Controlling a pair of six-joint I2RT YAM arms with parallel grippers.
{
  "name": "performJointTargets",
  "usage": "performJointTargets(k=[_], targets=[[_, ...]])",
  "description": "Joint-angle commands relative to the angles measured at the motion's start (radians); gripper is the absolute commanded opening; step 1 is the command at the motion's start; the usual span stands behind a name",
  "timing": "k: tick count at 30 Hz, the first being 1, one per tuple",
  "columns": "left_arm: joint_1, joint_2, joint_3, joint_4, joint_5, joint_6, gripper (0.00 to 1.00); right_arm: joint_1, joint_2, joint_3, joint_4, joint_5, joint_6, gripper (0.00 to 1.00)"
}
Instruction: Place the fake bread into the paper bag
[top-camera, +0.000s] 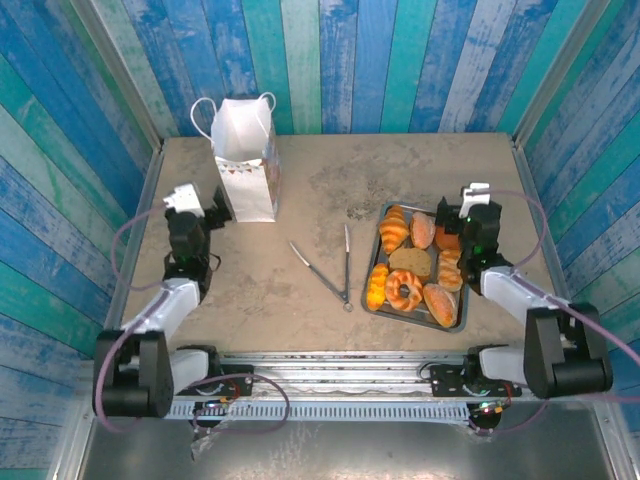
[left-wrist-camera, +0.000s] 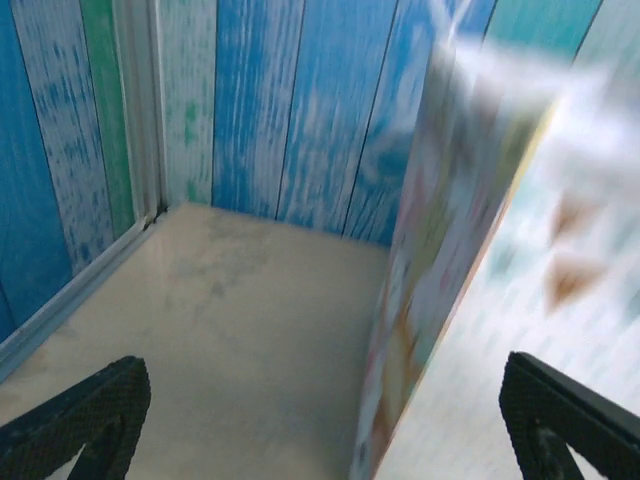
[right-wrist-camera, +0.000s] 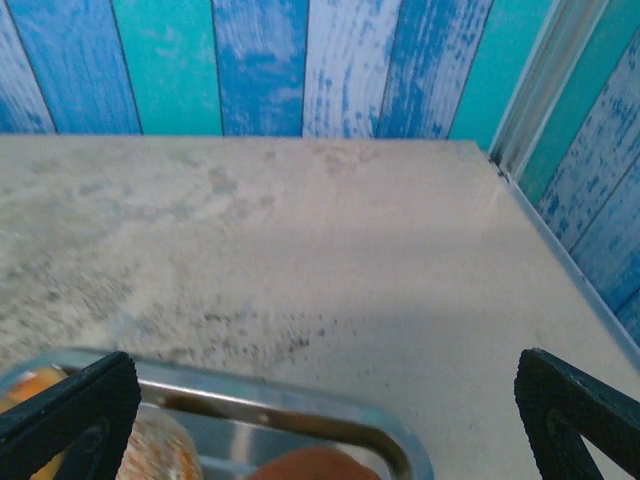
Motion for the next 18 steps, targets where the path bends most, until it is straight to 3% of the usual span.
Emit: performJointTargets(k=[1,11,18], targets=[[0.004,-0.104,0.114,-0.295,0.022,-0.151,0.94,0.0,-0.063,0.1,-0.292,-0.084,0.044,1.0],[0.004,-0.127,0.483,-0.823,0.109,-0.236,0.94,0.007,-0.138,0.389,-0.843,-0.294,0.18,1.0],[0.004,-0.146,0.538,-0.938,0.169,-0.247,0.94,0.118,-0.088,0.552,-1.081,-0.295,0.202,1.0]])
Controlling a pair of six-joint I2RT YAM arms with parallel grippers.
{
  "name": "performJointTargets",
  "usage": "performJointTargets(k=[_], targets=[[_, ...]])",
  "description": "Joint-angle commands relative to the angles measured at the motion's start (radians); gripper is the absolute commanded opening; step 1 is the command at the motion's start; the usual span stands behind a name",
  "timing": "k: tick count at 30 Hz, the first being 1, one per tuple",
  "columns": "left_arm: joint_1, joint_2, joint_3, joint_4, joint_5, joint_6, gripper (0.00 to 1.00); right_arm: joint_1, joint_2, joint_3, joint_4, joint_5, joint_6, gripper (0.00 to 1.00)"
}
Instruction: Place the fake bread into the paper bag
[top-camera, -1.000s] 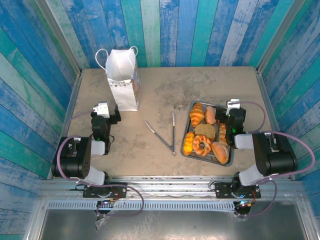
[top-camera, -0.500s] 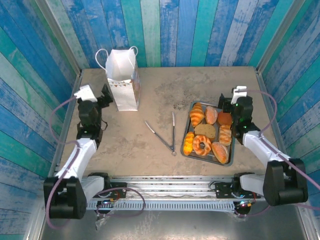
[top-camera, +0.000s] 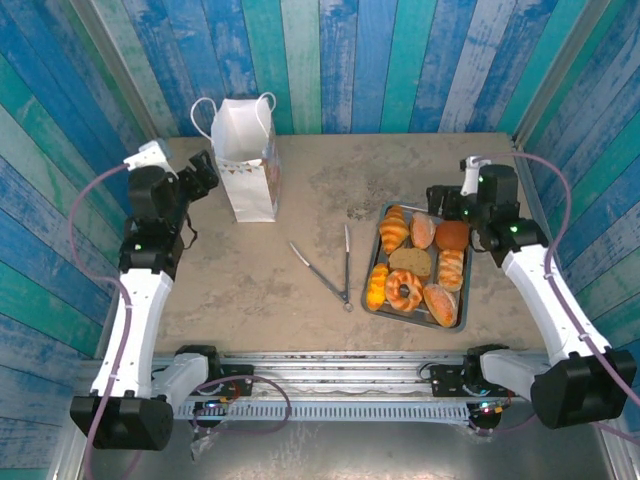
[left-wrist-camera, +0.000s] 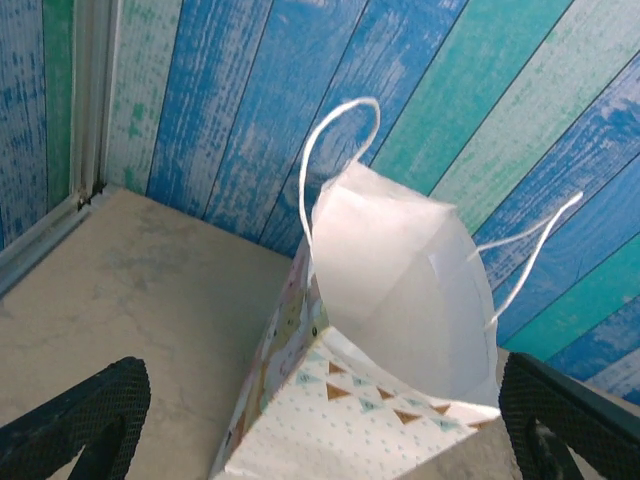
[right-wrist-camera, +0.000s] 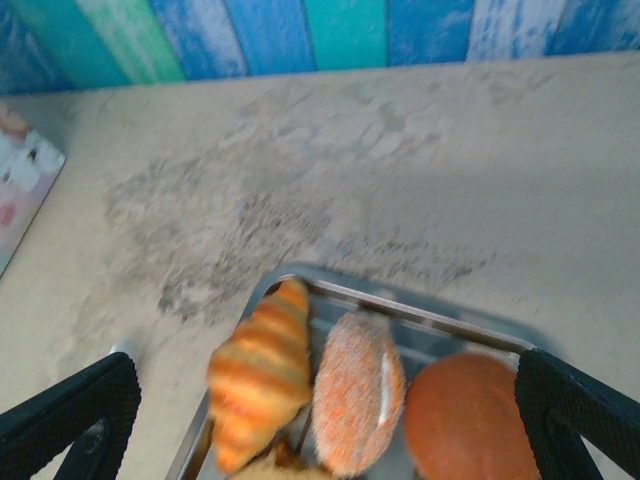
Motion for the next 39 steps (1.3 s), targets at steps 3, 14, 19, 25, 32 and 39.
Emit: performJointTargets(k=[3,14,19,25,32,39], targets=[[0.004,-0.075,-0.081,-0.07,0.093,-0.06,0.94,0.153,0.056,0.1,-0.232,0.024,0.034,1.0],[0.004,-0.28,-0.389,0.1,0.049,-0.233,0.94,0.601,0.308,0.201,-0.309,0.147,0.146,1.0],[0.004,-0.311,-0.437,0.118,0.018,-0.247,0.94,0.72,0.46,0.203,-0.285,0.147,0.204,1.0],[0.004,-0.314,-0.445,0.123,0.011,-0.244,0.94,0.76,0.598,0.198,-0.236,0.146,0.235,1.0],[0.004,-0.312,-0.446,0.126,0.002,-0.233,0.94,0.759,0.69,0.198,-0.197,0.117,0.237,1.0],[0.004,-0.31,-0.446,0.128,-0.007,-0.227,0.94,0.759,0.757,0.216,-0.168,0.129,0.253,1.0]])
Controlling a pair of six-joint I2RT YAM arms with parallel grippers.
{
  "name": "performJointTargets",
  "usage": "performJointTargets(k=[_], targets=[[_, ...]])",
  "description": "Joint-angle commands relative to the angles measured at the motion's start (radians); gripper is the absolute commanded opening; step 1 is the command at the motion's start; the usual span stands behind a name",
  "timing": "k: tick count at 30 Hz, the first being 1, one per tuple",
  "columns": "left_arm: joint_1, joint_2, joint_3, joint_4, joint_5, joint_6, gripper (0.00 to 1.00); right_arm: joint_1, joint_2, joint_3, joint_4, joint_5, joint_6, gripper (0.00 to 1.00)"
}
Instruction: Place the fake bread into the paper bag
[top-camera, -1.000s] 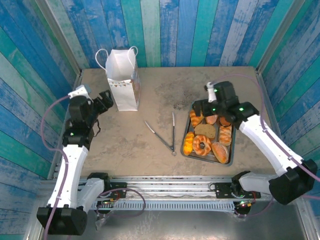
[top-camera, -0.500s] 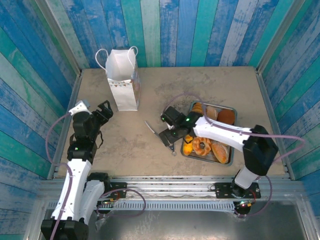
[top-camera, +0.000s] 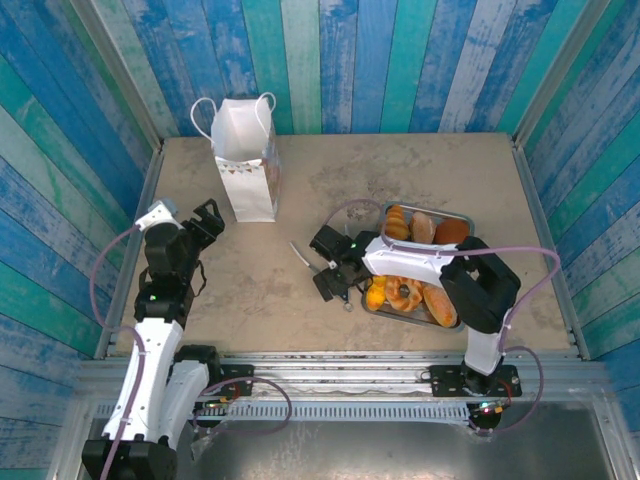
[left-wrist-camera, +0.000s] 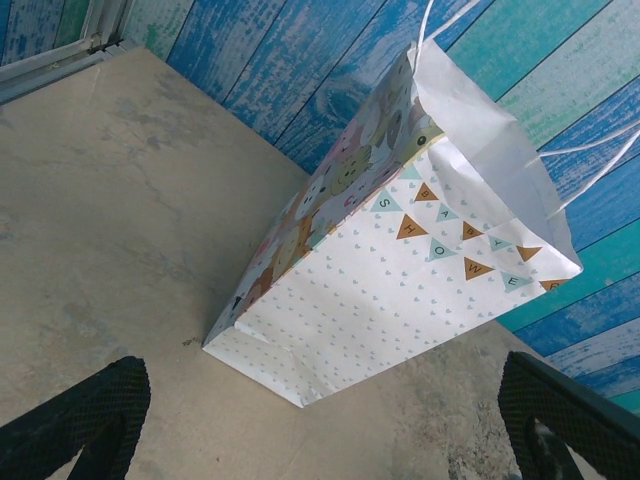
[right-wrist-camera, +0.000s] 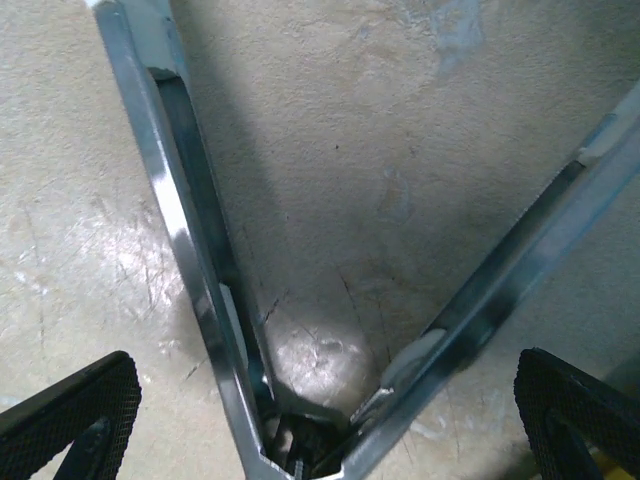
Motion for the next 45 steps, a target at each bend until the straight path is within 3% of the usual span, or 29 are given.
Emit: performJointTargets(k=[1,25,32,38,45], targets=[[0.004,-0.012,-0.007,0.024,-0.018,0.008,0.94,0.003,0.039,0.033,0.01,0.013,0.025,1.0],[0.004,-0.007,0.002,0.02,-0.047,0.025,0.94,-0.013,0.111,0.043,0.009,0.014,0.071,0.95],[0.004,-0.014,0.008,0.012,-0.06,0.031,0.94,-0.017,0.062,0.018,0.011,0.021,0.081,0.84],[0.004,-0.019,0.011,0.007,-0.064,0.037,0.94,-0.034,-0.001,0.012,0.021,0.023,0.085,0.68],[0.004,-0.026,0.019,-0.004,-0.08,0.049,0.94,-0.053,-0.085,0.036,0.011,0.017,0.068,0.64]])
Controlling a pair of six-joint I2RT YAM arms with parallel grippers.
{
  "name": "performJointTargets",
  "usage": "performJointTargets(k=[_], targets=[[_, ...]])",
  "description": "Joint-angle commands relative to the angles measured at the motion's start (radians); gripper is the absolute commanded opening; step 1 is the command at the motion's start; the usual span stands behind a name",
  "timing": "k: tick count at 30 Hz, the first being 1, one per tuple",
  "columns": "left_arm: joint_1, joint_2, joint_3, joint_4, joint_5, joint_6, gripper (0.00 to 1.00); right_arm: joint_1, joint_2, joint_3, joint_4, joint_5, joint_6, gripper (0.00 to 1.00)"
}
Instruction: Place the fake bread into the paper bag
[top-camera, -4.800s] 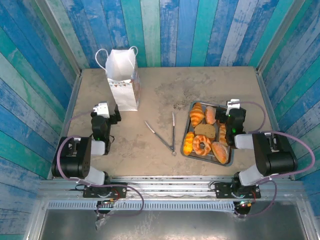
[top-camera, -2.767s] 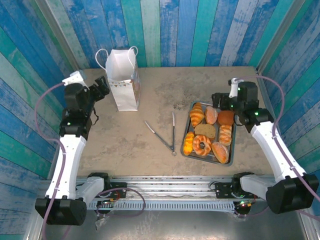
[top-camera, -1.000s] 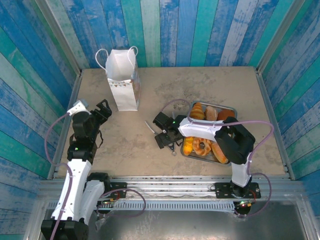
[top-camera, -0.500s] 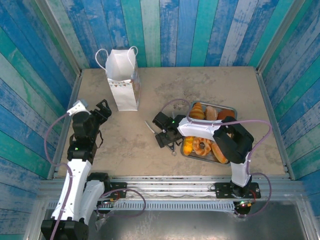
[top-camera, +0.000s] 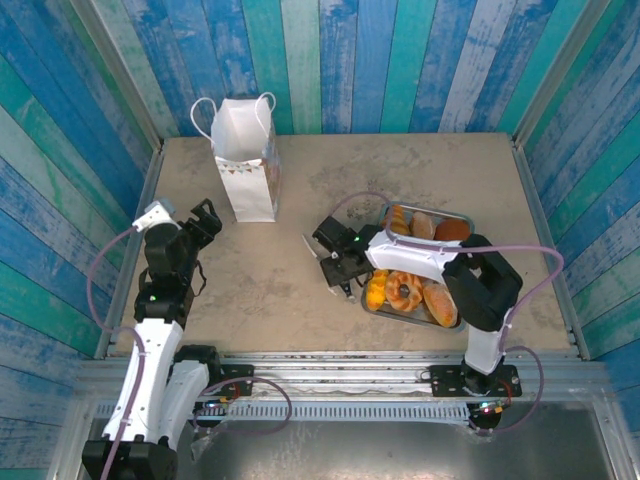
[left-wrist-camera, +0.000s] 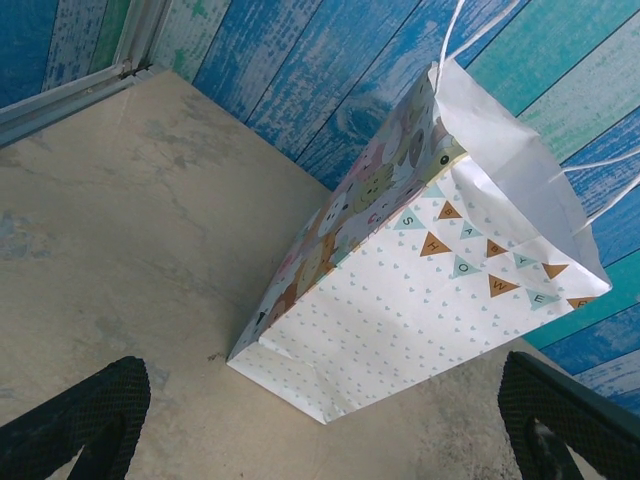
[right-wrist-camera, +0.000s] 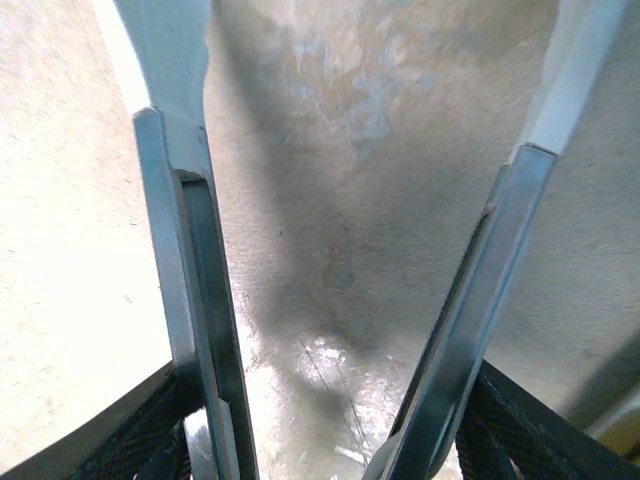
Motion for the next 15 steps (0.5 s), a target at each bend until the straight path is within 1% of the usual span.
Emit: performJointTargets(k=[1,9,15], targets=[[0.004,-0.02,0.021,-0.004,-0.02,0.022,0.94,-0.014,-0.071,0.021,-0.02,-0.012,-0.008,0.64],[0.004,-0.019,0.056,-0.03,-0.034,0.05,0.94,-0.056,-0.178,0.055,-0.055,-0.057,-0.021,0.6],[0.005,0.014,0.132,-0.054,-0.014,0.089,0.94,-0.119,-0.279,0.067,-0.082,-0.083,-0.04,0.6]])
